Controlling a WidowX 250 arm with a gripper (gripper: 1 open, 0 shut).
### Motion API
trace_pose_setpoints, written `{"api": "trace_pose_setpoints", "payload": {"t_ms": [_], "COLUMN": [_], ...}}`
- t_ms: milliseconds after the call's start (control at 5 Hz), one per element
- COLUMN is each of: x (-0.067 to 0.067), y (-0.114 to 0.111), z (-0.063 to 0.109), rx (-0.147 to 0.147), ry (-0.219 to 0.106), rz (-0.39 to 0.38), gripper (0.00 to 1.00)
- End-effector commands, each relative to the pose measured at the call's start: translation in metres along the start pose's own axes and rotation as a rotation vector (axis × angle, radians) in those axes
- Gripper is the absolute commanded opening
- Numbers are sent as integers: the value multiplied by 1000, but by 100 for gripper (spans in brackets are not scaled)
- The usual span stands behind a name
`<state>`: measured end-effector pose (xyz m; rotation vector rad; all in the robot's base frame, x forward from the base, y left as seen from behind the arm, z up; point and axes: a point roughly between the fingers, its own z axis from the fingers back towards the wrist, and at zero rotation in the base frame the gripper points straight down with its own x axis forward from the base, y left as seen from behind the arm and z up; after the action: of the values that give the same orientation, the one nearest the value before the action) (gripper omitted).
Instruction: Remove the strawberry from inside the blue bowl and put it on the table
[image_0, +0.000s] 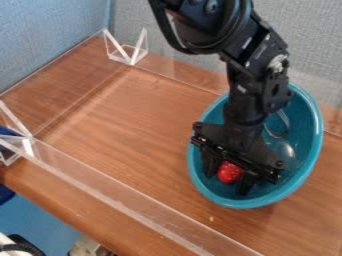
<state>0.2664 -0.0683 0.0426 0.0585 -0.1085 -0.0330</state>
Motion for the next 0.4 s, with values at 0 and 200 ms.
{"api": "trace_pose_setpoints", "payload": {"t_ms": [0,200], "x": [6,5], "y": [5,5], "z": [12,10], "rx": [-9,-5], "ry": [-50,-47], "rz": [17,14], "gripper": [0,0]}}
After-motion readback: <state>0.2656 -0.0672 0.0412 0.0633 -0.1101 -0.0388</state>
